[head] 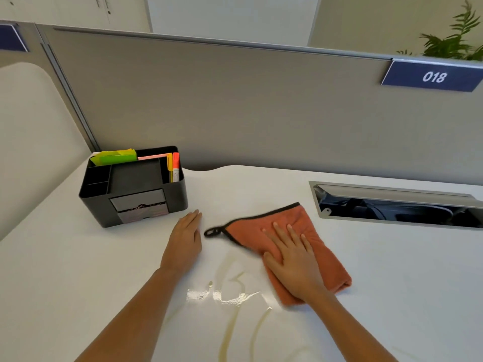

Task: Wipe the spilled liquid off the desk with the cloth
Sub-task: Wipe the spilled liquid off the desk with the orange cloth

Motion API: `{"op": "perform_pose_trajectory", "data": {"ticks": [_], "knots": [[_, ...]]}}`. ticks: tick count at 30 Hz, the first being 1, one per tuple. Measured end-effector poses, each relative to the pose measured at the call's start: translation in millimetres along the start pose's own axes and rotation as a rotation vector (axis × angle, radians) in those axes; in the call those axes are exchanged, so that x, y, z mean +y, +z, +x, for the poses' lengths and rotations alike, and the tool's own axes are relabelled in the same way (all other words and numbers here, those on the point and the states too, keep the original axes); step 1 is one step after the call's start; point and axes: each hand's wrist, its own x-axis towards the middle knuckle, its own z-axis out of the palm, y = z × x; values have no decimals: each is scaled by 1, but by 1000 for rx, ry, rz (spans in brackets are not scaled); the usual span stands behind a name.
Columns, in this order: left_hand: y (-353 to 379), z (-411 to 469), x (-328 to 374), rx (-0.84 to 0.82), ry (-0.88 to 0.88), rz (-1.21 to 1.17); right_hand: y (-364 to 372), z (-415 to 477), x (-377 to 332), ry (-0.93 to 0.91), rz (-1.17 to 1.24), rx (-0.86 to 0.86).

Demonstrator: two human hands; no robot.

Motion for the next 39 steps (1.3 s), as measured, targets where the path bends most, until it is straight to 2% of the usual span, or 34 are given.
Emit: {"op": "perform_pose_trajectory", "data": {"ticks": [2,5,7,9,11,14,15,22,24,28,30,32,36,39], "knots": [[-7,-5,-2,8,-11,-16,-5,-9,14,17,34,11],[-17,-22,-9,32,-33,-37,-12,16,23,218,51,81],[-23,-35,-18,53,-60,-62,-14,44,4,353,61,85],[-30,-46,-28,84,-87,-86,-10,66,-26,399,97,61],[-35,-50,-34,108,-100,-83,-1,71,-57,288,101,44],[-40,-48,-41,110,-111,-64,20,51,-92,6,64,36],[-41,-46,-43,103,-112,-63,23,47,-96,-26,65,36],[-31,-39,-54,94,-109,-18,10,116,-113,331,98,109],[-30,-39,-55,97,-106,-4,9,134,-127,298,96,102],[-29,-38,-56,105,-118,1,26,131,-159,9,82,48],[-30,-39,-55,103,-122,-11,35,115,-158,-67,78,59],[-31,-39,-54,105,-125,-27,31,111,-145,-39,101,81],[-32,-39,-55,105,-134,-44,18,121,-133,156,139,107],[-32,-39,-55,103,-138,-57,22,97,-143,61,140,95]]}}
